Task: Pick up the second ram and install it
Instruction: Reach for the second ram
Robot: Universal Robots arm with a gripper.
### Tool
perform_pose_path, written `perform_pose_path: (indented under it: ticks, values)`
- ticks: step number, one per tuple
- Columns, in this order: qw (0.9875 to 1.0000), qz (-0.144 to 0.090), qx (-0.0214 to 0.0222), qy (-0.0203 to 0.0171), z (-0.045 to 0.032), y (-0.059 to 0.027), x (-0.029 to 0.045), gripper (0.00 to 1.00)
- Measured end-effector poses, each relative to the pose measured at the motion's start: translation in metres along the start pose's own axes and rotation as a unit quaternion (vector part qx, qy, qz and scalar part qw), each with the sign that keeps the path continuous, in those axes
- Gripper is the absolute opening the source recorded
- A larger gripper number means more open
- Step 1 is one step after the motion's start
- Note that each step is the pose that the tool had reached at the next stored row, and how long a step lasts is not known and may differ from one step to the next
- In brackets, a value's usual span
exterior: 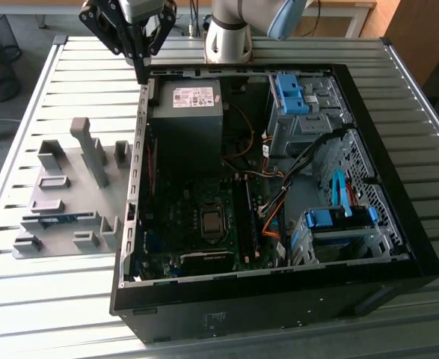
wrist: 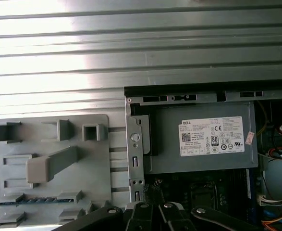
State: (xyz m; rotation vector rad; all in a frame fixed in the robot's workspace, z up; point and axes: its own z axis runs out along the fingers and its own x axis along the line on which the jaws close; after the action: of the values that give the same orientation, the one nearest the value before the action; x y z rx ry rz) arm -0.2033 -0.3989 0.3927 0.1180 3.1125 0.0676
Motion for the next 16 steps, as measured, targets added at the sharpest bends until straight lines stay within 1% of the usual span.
perform_pose_path:
  ticks: [16]
  values:
    - [1.0000, 0.000, 0.0000, 0.0000, -0.0002, -0.0009, 0.0112, 0.10]
